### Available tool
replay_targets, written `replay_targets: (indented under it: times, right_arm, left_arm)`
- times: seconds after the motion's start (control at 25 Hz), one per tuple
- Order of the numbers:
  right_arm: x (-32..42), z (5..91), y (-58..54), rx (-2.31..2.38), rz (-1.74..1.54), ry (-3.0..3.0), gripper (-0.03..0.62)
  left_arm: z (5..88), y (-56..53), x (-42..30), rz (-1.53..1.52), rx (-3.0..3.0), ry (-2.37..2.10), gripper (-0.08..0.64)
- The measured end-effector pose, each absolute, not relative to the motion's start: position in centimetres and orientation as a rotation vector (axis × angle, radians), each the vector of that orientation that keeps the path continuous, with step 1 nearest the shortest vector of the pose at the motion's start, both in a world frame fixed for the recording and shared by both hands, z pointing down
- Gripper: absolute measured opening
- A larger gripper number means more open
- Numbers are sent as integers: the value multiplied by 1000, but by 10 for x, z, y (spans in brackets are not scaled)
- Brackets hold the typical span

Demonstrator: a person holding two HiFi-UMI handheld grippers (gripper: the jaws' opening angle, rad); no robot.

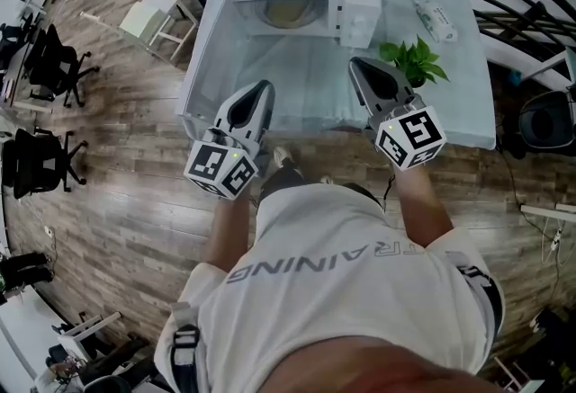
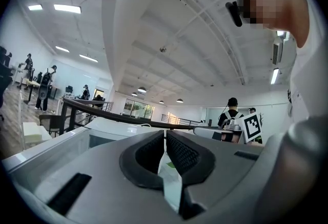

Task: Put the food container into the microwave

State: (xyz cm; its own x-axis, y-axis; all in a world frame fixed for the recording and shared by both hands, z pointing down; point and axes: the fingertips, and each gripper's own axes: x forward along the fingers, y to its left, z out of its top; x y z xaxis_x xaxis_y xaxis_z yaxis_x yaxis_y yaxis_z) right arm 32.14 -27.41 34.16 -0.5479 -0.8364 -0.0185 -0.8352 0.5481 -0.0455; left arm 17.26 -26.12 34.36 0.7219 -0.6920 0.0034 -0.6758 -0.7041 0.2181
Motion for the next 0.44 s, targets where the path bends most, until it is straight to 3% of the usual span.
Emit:
replay_targets:
  times: [0.44]
  right_arm:
    - [310,358,-276,-1459,-76,2775,23]
  left_arm:
    - [352,-262,172,-104,2713,-1073,41]
